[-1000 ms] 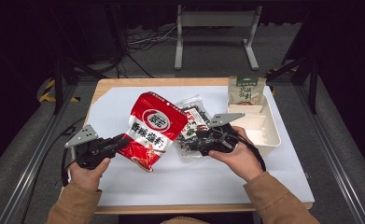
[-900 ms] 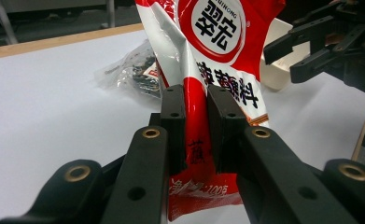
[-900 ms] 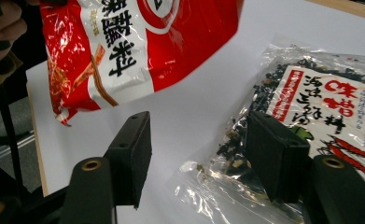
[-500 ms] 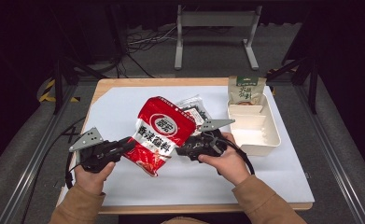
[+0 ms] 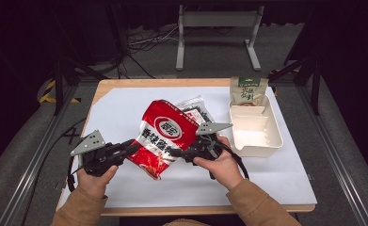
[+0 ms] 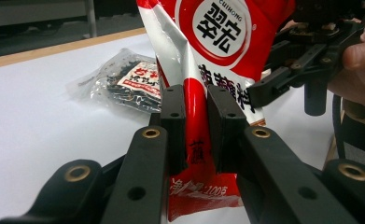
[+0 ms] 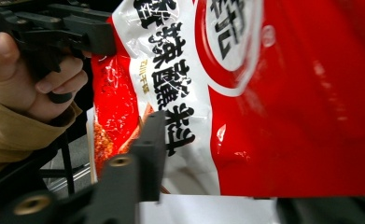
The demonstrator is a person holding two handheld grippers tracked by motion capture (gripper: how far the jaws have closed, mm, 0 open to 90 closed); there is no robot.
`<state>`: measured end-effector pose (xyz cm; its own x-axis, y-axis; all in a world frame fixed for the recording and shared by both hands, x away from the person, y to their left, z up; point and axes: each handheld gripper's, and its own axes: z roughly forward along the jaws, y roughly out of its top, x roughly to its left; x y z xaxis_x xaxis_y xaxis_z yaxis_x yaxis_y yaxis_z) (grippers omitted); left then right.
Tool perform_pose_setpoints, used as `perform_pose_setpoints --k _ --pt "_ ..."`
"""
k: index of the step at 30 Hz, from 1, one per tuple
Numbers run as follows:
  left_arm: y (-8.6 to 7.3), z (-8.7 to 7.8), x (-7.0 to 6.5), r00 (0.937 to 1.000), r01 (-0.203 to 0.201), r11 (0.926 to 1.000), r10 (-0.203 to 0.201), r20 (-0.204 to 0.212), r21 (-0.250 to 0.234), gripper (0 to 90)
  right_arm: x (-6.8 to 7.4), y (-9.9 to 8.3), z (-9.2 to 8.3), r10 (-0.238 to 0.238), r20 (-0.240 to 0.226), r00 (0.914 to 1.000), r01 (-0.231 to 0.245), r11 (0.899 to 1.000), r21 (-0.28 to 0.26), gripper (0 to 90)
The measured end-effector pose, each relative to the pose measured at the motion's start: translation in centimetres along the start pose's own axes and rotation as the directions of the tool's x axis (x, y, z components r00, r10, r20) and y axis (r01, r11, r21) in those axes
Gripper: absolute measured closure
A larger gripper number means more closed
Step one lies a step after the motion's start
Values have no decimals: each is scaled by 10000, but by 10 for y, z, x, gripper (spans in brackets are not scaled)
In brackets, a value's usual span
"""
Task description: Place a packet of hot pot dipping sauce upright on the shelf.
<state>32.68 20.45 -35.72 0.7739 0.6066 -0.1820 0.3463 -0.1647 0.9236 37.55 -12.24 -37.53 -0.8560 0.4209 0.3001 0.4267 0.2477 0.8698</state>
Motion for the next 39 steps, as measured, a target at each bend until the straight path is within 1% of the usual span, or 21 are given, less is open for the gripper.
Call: perform_pose_setpoints --k 2,4,5,8,12,15,17,18,19,21,22,24,26,27,29,33,34,35,36,37,39 --pt "-1 2 2 9999 -38 9999 37 148 119 780 0 1 -3 -68 -67 10000 67 9999 -93 780" --pt "-2 5 0 9997 -37 9996 30 227 285 779 0 3 -6 -360 -28 9993 359 9993 -121 876" --pt "-2 6 0 9997 -101 9997 96 215 227 779 0 5 -8 -544 34 9985 544 9985 -72 892" --pt "-3 7 -1 9995 -130 9995 122 275 293 779 0 7 -12 -679 38 9977 679 9976 -138 897" --pt "-3 8 -2 9995 -137 9993 127 284 340 779 0 10 -15 -700 36 9975 701 9974 -184 900" --pt "-4 10 -3 9993 -251 9989 240 285 396 779 0 11 -17 -737 50 9973 738 9971 -179 900" --pt "-5 11 -3 9994 -176 9988 162 316 452 778 0 13 -18 -801 60 9968 801 9966 -179 900" --pt "-5 11 -3 9992 -294 9985 282 274 453 778 0 13 -19 -829 57 9965 830 9964 -182 900" --pt "-5 12 -3 9993 -214 9987 199 317 466 778 0 14 -20 -866 61 9962 867 9961 -167 900" --pt "-5 13 -3 9991 -293 9983 277 320 503 778 1 17 -21 -1004 61 9949 1005 9948 -145 900" --pt "-6 13 -3 9992 -244 9983 226 335 524 777 2 20 -22 -1196 73 9928 1197 9927 -144 900" --pt "-6 14 -3 9991 -276 9982 260 323 532 777 2 21 -23 -1279 64 9918 1280 9917 -148 900" --pt "-8 15 -2 9991 -191 9984 171 389 529 770 5 26 -25 -1707 49 9853 1707 9852 -154 900" --pt "-8 15 -2 9991 -191 9984 171 389 529 768 5 26 -25 -1707 49 9853 1707 9852 -154 900" --pt "-8 15 -1 9989 -215 9984 192 436 530 766 7 30 -26 -2085 63 9780 2086 9780 -58 900" --pt "-9 17 -1 9978 -388 9978 359 549 530 724 11 38 -31 -2657 91 9640 2658 9640 -60 900" --pt "-10 18 -1 9972 -511 9973 481 569 526 711 12 40 -33 -2791 114 9602 2792 9602 -44 900" --pt "-10 18 -1 9970 -451 9974 415 647 558 700 14 42 -35 -2955 141 9552 2955 9553 20 900" --pt "-11 18 0 9970 -463 9975 428 648 533 698 15 44 -35 -3038 139 9526 3037 9527 76 900" --pt "-11 18 1 9971 -486 9973 452 612 545 696 17 46 -37 -3191 180 9475 3188 9477 167 900" --pt "-11 16 3 9982 -298 9984 273 541 472 682 18 50 -42 -3394 293 9402 3385 9405 301 900"
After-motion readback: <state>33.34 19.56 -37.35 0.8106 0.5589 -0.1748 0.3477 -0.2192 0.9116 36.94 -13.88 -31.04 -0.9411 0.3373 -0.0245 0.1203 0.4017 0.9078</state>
